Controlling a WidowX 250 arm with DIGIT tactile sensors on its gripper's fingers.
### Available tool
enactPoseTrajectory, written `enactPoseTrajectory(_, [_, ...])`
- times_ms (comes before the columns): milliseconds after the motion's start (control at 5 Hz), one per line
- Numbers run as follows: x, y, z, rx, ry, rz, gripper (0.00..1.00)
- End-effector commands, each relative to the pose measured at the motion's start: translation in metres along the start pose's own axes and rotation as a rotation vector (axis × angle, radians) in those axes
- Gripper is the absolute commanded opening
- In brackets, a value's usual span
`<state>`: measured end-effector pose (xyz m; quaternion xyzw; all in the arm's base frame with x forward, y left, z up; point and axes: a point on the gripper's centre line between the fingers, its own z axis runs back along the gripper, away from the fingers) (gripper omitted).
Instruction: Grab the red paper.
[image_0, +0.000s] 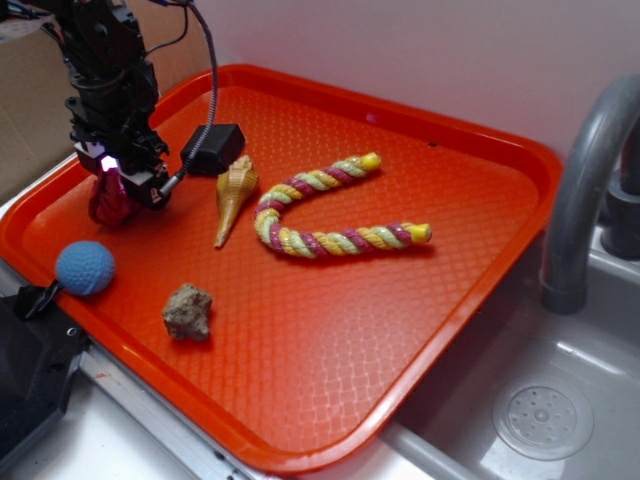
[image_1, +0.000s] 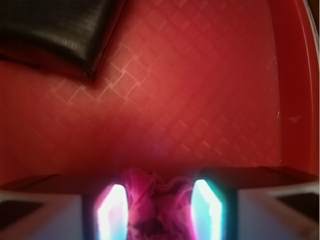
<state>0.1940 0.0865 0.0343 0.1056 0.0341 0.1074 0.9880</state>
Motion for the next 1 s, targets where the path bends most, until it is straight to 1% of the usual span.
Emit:
enactPoseTrajectory(0, [0.023, 0.012, 0.055, -0.041, -0.11, 0.09, 0.0])
enactPoseTrajectory(200, [0.031, 0.011, 0.099, -0.085, -0.163, 0.139, 0.0])
enactPoseTrajectory(400, [0.029, 0.005, 0.138, -0.133, -0.22, 0.152, 0.0])
enactPoseTrajectory(600, [0.024, 0.008, 0.179, -0.234, -0.296, 0.139, 0.0])
enactPoseTrajectory(800, [0.024, 0.014, 0.191, -0.367, -0.297, 0.043, 0.0])
